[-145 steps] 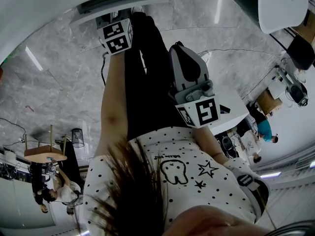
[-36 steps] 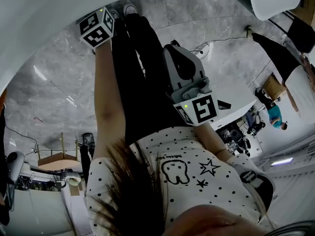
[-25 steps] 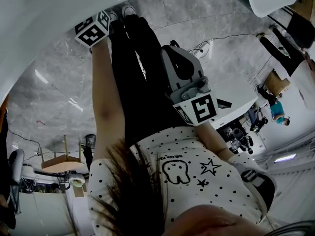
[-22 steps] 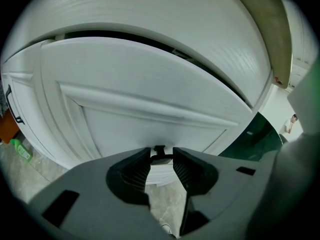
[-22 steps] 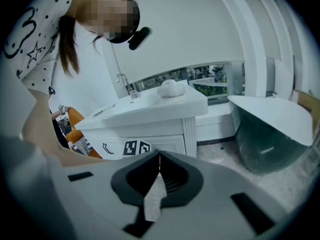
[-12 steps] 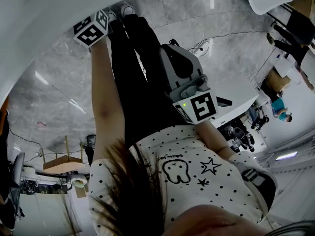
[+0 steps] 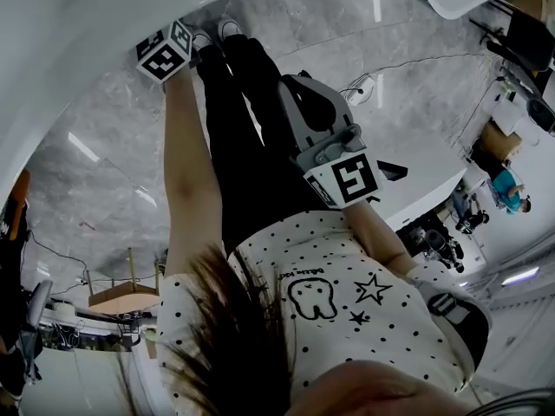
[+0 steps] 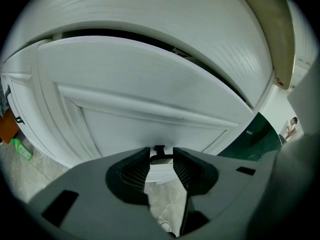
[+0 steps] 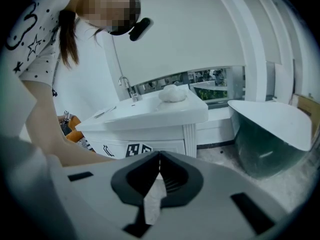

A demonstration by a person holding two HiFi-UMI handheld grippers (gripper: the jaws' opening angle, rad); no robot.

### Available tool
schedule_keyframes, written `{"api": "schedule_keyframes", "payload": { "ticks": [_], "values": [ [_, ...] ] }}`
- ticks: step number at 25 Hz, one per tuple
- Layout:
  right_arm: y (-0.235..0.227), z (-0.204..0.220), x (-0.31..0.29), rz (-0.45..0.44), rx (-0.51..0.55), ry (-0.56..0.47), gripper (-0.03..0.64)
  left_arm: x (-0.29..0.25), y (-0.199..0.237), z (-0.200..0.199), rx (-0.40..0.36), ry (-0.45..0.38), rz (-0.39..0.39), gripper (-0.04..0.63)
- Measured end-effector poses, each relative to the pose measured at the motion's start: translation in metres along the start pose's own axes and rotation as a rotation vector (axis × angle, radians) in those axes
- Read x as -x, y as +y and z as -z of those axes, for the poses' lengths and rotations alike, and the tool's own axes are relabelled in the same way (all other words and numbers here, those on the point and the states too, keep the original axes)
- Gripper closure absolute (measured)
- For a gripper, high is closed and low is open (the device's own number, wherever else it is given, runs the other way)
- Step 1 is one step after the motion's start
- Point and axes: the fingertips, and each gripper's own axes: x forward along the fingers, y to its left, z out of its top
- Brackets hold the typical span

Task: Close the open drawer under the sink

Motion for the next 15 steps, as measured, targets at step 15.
{"api": "schedule_keyframes", "payload": {
  "ticks": [15],
  "values": [
    [0.008,-0.037,0.015,-0.026,0.041,-0.028,0.601,0.071,-0.020,-0.028,-0.055,-0.043,-0.011,0.535]
  ]
}}
